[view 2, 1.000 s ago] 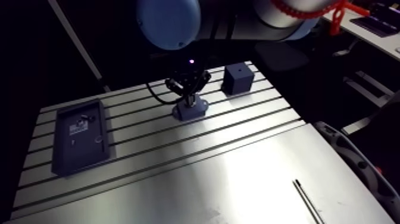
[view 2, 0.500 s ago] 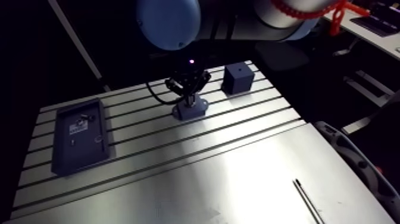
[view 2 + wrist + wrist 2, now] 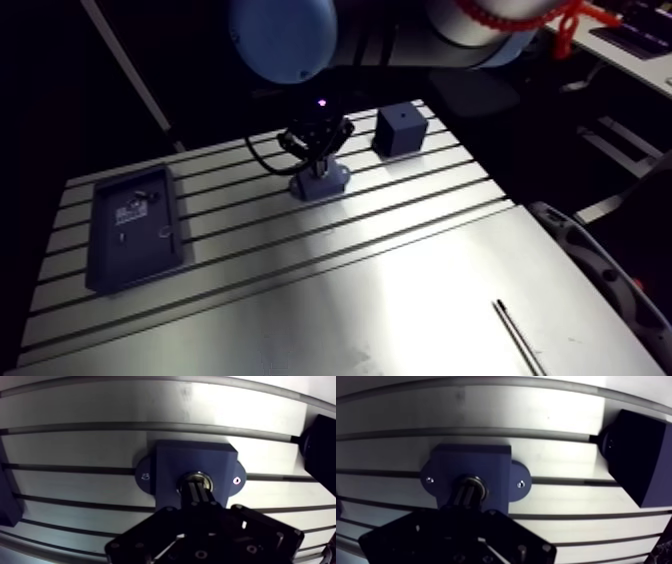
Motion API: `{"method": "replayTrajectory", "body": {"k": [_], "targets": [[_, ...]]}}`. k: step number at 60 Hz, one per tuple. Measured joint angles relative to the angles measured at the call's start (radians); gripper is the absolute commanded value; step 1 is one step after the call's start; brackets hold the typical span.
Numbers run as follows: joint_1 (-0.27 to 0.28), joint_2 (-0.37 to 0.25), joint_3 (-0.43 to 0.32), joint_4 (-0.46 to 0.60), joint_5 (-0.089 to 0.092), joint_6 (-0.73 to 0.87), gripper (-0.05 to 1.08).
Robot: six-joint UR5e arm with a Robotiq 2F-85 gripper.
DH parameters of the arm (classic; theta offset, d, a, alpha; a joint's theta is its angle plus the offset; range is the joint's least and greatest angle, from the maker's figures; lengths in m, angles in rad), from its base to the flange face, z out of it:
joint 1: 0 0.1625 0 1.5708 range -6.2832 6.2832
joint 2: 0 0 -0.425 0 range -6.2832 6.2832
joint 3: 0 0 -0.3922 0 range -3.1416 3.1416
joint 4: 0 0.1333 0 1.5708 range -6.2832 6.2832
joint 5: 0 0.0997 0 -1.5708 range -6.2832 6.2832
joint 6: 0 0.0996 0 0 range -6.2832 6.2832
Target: Pick up the bearing and press it into the housing until flush.
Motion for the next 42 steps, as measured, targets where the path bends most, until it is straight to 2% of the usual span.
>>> {"method": "replayTrajectory", "body": {"k": [42], "targets": [[0.000, 0.005, 0.001, 0.000, 0.000, -0.002, 1.07]]}}
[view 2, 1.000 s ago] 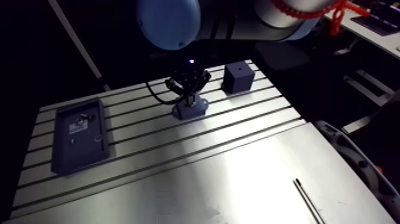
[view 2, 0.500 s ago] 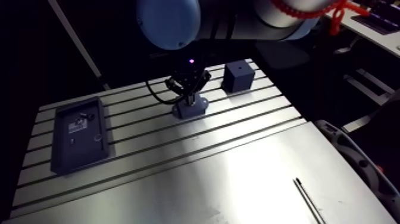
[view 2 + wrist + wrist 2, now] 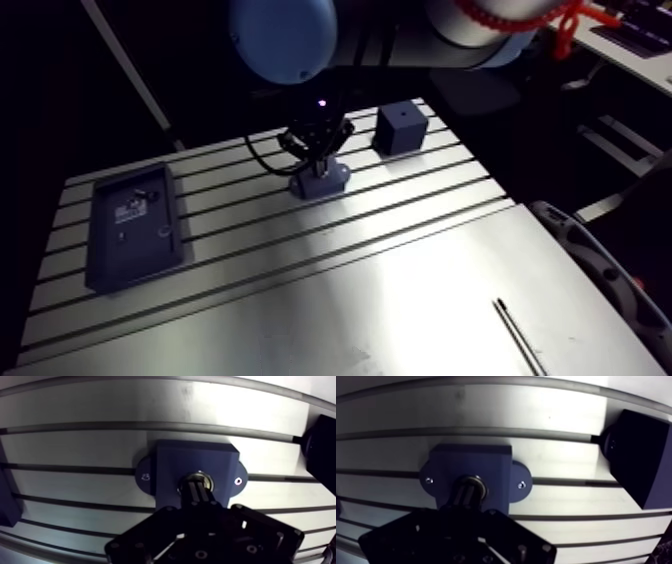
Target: Pick up the bearing and press it into the housing until flush.
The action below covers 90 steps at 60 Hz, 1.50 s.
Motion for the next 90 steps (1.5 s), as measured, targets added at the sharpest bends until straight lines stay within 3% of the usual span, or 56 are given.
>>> {"method": "replayTrajectory", "body": {"k": [28, 37, 38, 39, 40, 41, 42, 43, 44, 52, 64, 76, 90], "targets": [[0.001, -0.031, -0.009, 0.002, 0.002, -0.001, 1.06], [0.001, -0.070, -0.008, 0.006, 0.003, -0.002, 0.97], [0.001, -0.075, -0.008, 0.007, 0.003, -0.002, 0.87], [0.001, -0.080, -0.007, 0.008, 0.003, -0.002, 0.87], [0.001, -0.086, -0.007, 0.009, 0.003, -0.002, 0.63], [0.001, -0.091, -0.006, 0.010, 0.003, -0.002, 0.63], [0.001, -0.097, -0.006, 0.011, 0.003, -0.002, 0.27], [0.001, -0.102, -0.005, 0.012, 0.003, -0.002, 0.27], [0.001, -0.107, -0.005, 0.015, 0.003, -0.002, 0.02], [0.000, -0.153, -0.010, 0.073, 0.002, -0.001, 0.00], [0.008, -0.215, -0.054, 0.243, 0.005, 0.027, 0.00], [0.052, -0.241, -0.109, 0.369, 0.006, 0.100, 0.00], [0.103, -0.275, -0.160, 0.470, -0.005, 0.180, 0.00]]}}
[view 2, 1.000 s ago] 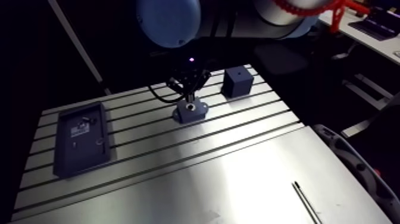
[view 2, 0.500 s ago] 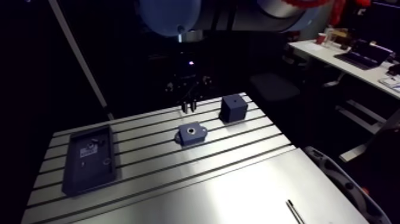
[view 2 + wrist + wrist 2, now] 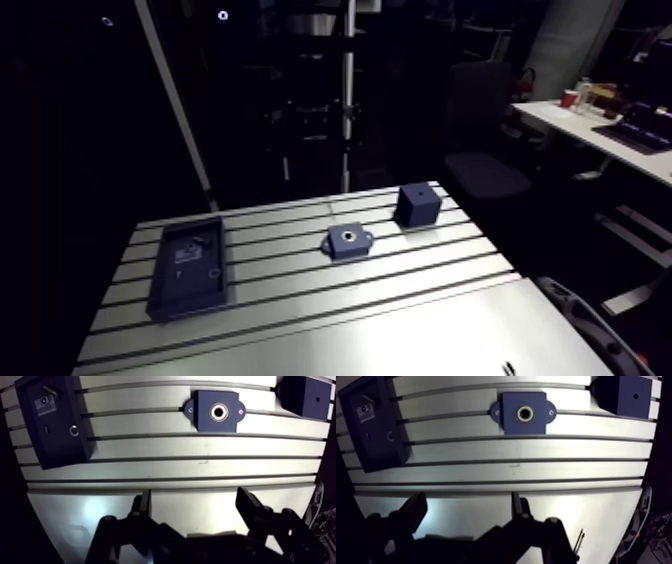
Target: Pick up the bearing and press it into the housing until flush.
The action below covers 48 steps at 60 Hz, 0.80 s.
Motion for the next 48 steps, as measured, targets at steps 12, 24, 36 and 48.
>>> {"method": "replayTrajectory", "body": {"k": [12, 24, 36, 48], "targets": [[0.029, -0.039, -0.027, 0.047, -0.013, 0.044, 0.00], [0.038, -0.072, -0.035, 0.059, -0.017, 0.057, 0.00], [0.040, -0.100, -0.043, 0.065, -0.013, 0.059, 0.00], [0.048, -0.113, -0.073, 0.078, -0.010, 0.058, 0.00]]}}
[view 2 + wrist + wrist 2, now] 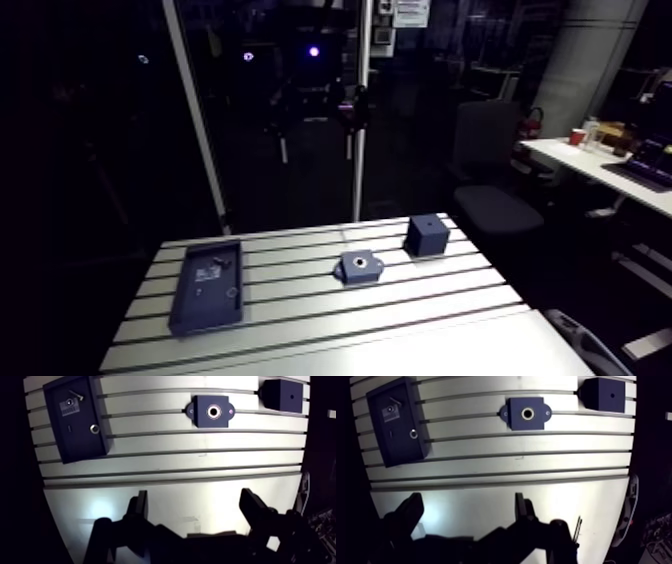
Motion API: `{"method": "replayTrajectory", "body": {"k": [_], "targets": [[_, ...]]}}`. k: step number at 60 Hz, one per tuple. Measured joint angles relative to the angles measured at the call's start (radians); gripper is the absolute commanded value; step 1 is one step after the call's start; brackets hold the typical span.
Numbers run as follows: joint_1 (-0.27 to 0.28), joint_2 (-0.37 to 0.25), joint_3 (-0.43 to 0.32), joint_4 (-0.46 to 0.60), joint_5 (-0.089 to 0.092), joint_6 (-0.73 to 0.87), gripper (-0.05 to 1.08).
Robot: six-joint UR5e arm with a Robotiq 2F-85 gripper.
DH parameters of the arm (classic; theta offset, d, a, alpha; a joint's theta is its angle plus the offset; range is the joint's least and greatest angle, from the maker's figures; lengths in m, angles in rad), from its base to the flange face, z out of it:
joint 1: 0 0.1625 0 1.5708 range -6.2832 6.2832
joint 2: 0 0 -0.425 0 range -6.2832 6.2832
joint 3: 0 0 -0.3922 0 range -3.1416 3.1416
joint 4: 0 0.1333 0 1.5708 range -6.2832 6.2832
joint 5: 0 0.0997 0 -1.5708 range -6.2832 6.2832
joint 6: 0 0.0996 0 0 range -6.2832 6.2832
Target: Pick up the bearing and press it into the housing until flush.
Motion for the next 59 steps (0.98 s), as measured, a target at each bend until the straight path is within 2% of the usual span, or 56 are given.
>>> {"method": "replayTrajectory", "body": {"k": [27, 59], "targets": [[0.045, 0.004, -0.075, 0.023, 0.001, 0.006, 0.00], [0.060, 0.008, -0.065, 0.030, -0.007, 0.008, 0.00]]}}
